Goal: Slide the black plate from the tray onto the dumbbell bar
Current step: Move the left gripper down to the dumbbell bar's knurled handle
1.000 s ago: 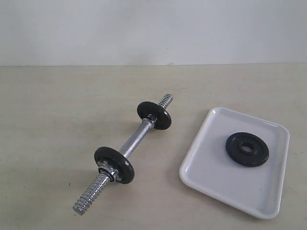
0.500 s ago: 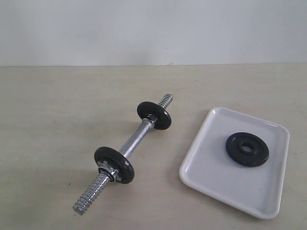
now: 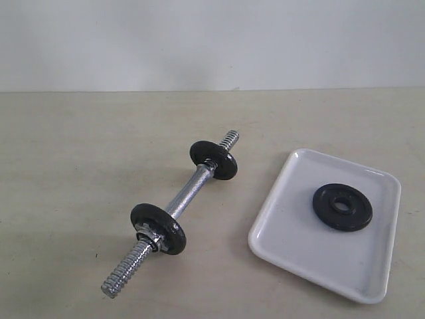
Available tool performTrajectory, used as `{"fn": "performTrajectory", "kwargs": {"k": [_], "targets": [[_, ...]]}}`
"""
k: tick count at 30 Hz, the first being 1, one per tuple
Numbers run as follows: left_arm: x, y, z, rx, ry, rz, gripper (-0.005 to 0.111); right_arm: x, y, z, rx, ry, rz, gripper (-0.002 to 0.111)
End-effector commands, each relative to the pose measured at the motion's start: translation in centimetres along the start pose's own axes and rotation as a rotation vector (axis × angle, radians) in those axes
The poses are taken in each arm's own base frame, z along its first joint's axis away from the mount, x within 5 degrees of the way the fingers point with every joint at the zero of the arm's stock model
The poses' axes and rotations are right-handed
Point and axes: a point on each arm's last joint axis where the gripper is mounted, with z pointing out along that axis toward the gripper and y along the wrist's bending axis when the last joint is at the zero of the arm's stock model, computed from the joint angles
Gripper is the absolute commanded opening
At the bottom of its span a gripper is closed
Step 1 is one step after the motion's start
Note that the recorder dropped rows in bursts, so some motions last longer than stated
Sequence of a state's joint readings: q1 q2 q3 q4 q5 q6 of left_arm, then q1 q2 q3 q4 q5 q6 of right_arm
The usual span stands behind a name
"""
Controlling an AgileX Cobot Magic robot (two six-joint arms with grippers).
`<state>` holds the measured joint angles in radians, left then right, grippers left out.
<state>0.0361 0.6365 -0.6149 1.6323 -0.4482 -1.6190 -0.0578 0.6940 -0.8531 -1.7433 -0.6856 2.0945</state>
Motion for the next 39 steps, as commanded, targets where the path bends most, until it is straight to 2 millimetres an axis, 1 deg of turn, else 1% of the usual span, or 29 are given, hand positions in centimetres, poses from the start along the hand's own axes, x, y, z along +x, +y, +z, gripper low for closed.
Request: {"fn": "performTrajectory", "kwargs": {"k": [1,2,3,5,7,8,11,12,13,15,16,17,18,19,20,22,24,27,29,32,34,36,39], "targets": [[0.3,-0.7,0.0,0.085,0.058,-0.016,0.004,0.0,0.8,-0.2,-0.059,0.022,-0.012,0.0],[0.9,-0.9,0.5,0.119,0.094,-0.114,0.004,0.1,0.9,-0.2,-0.077,0.033,-0.012,0.0],[1.4,-0.9,0.7,0.144,0.12,-0.142,0.004,0.1,1.0,-0.2,-0.083,0.036,-0.012,0.0],[3.1,-1.1,1.9,0.229,0.215,-0.199,0.004,0.3,1.2,-0.3,-0.107,0.05,-0.013,0.0],[5.3,-0.7,3.4,0.266,0.32,-0.259,0.004,0.5,1.5,-0.3,-0.141,0.07,-0.013,0.0],[6.7,-0.4,4.3,0.278,0.377,-0.268,0.004,0.6,1.7,-0.3,-0.16,0.08,-0.024,0.0],[9.1,0.2,6.1,0.3,0.476,-0.277,0.004,0.7,1.8,-0.4,-0.181,0.089,-0.047,0.0],[10.6,0.0,7.1,0.332,0.538,-0.287,0.004,0.7,1.9,-0.4,-0.187,0.093,-0.048,0.0],[11.6,-0.2,7.7,0.357,0.578,-0.287,0.004,0.7,1.9,-0.4,-0.191,0.095,-0.048,0.0],[13.7,-1.8,8.9,0.457,0.655,-0.212,0.005,0.8,2.0,-0.4,-0.205,0.103,-0.049,0.0],[14.8,-3.0,9.6,0.518,0.668,-0.125,0.012,0.8,2.1,-0.4,-0.209,0.105,-0.049,0.0],[15.1,-3.6,10.2,0.524,0.659,-0.107,0.018,0.8,2.1,-0.4,-0.213,0.107,-0.049,0.0],[15.3,-4.5,11.3,0.513,0.642,-0.103,0.031,0.9,2.2,-0.5,-0.22,0.111,-0.049,0.0],[15.2,-5.2,12.3,0.49,0.628,-0.069,0.045,0.9,2.2,-0.5,-0.226,0.115,-0.049,0.0],[15.0,-5.5,12.9,0.469,0.625,-0.054,0.052,0.9,2.3,-0.5,-0.231,0.117,-0.049,0.0],[14.8,-5.9,14.0,0.432,0.626,-0.01,0.058,1.0,2.3,-0.5,-0.24,0.122,-0.049,0.0],[14.3,-6.7,15.7,0.383,0.625,0.025,0.059,1.0,2.4,-0.5,-0.246,0.126,-0.049,0.0],[14.3,-7.6,17.3,0.357,0.633,0.005,0.059,1.0,2.4,-0.5,-0.246,0.126,-0.049,0.0],[14.5,-8.2,18.3,0.346,0.643,0.03,0.059,1.0,2.5,-0.5,-0.256,0.126,-0.051,0.0],[15.4,-8.8,19.6,0.321,0.672,0.082,0.057,1.1,3.0,-0.5,-0.295,0.133,-0.05,0.0],[16.2,-9.0,20.1,0.305,0.697,0.064,0.056,1.2,3.2,-0.5,-0.314,0.137,-0.049,0.0],[16.9,-8.9,20.5,0.278,0.722,0.04,0.056,1.2,3.4,-0.6,-0.326,0.141,-0.048,0.0],[18.1,-8.7,20.7,0.254,0.753,0.072,0.056,1.2,3.4,-0.5,-0.325,0.141,-0.049,0.0]]}}
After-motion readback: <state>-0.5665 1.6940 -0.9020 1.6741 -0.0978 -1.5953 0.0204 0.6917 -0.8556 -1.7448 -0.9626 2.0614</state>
